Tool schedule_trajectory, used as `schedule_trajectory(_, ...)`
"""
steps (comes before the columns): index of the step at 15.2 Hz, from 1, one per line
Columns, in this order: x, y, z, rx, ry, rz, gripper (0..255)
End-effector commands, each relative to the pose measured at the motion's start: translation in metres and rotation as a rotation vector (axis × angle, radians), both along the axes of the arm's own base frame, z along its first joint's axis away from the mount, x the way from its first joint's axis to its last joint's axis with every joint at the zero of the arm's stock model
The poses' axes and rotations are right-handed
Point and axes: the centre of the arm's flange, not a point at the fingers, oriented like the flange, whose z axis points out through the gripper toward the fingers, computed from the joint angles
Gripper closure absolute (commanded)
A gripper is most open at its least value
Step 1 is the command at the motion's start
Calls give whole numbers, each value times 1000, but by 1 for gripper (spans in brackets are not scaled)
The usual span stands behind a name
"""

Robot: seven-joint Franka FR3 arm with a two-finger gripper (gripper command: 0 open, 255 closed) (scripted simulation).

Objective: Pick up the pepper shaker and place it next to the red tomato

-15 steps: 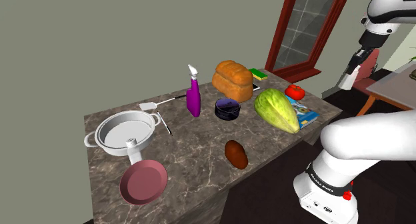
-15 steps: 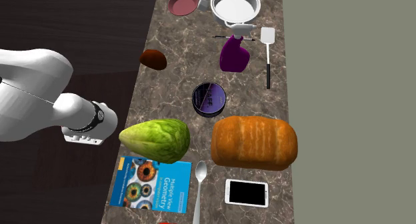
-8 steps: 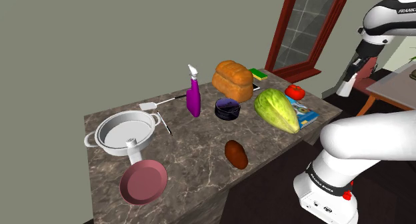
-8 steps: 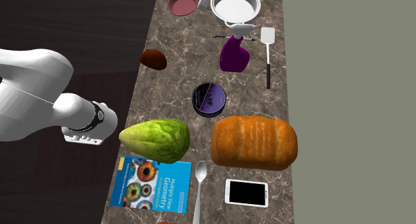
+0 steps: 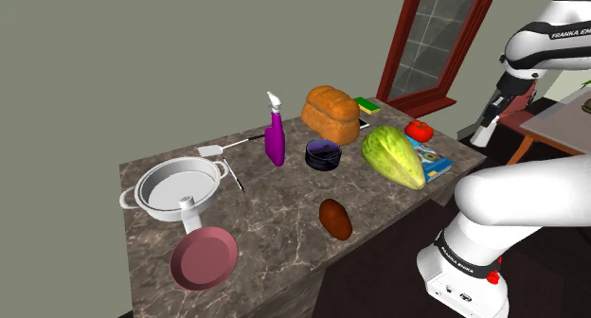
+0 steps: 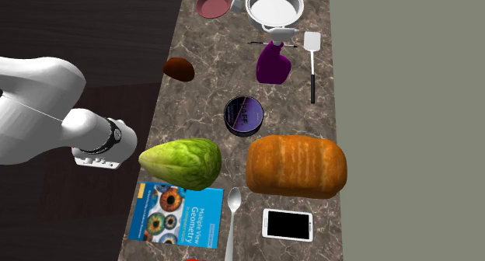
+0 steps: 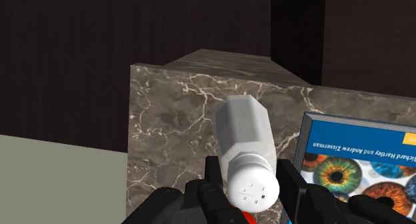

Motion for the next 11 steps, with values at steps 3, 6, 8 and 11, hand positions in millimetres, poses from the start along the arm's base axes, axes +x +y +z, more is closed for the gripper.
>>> schedule_trajectory(3, 0, 2, -22, 0, -1, 0, 255)
schedule_trajectory(6, 0, 2, -38, 0, -1, 0, 255)
schedule_trajectory(8, 0, 2, -48, 0, -1, 0, 255)
schedule_trajectory(11, 0, 2, -64, 0, -1, 0, 255)
